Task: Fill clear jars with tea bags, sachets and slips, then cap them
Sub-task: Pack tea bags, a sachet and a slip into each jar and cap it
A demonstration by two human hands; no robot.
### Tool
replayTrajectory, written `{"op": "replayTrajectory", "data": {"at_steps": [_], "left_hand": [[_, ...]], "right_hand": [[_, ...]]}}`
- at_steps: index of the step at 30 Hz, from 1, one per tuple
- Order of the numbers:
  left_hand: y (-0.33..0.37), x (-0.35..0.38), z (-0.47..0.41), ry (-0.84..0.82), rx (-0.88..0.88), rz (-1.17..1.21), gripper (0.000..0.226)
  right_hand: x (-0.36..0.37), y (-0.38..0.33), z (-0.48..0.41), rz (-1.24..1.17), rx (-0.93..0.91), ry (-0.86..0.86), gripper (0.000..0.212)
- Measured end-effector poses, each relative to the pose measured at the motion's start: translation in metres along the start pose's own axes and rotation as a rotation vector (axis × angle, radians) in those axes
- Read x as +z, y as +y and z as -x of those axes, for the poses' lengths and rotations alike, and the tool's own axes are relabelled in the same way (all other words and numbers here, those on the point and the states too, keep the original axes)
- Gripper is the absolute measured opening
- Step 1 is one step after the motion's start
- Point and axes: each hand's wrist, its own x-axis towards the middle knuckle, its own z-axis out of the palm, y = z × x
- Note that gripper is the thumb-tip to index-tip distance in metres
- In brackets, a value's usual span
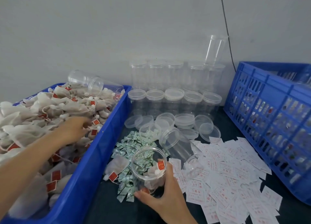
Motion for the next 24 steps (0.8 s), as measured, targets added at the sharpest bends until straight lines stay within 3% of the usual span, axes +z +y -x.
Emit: {"op": "replayTrajectory", "data": {"at_steps": [3,5,7,12,15,18,20,24], "left_hand": [[-0.009,0.019,0.002,-0.206,-0.002,-0.257,0.030],[-0.007,0.028,0.000,-0.245,0.030,-0.440,0.032],[-0.008,0.033,-0.006,-0.245,0.038,-0.437,0.030],[-0.014,0.029,-0.008,-0.187,0.003,-0.384,0.010],[-0.013,0.014,-0.007,-0.110,-0.043,-0.429,0.010],[0.001,-0.006,0.002,0.061,-0.028,-0.623,0.019],[0.018,-0.024,0.012,0.168,-0.041,-0.532,0.026],[0.058,-0.052,0.035,0.333,0.153,0.136,0.037]], "right_hand": [[-0.001,-0.001,0.001,0.005,0.010,-0.003,0.098],[-0.001,-0.002,0.001,0.009,0.015,-0.005,0.098],[-0.001,-0.002,0.001,0.009,0.020,-0.007,0.098],[-0.001,-0.002,0.001,0.015,0.033,-0.015,0.100],[0.000,-0.002,0.001,0.019,0.025,-0.009,0.101],[-0.001,-0.002,0.001,0.021,0.022,-0.006,0.100],[-0.001,-0.002,0.001,0.020,0.017,-0.005,0.100],[0.000,-0.001,0.001,0.019,0.013,0.000,0.100]]}}
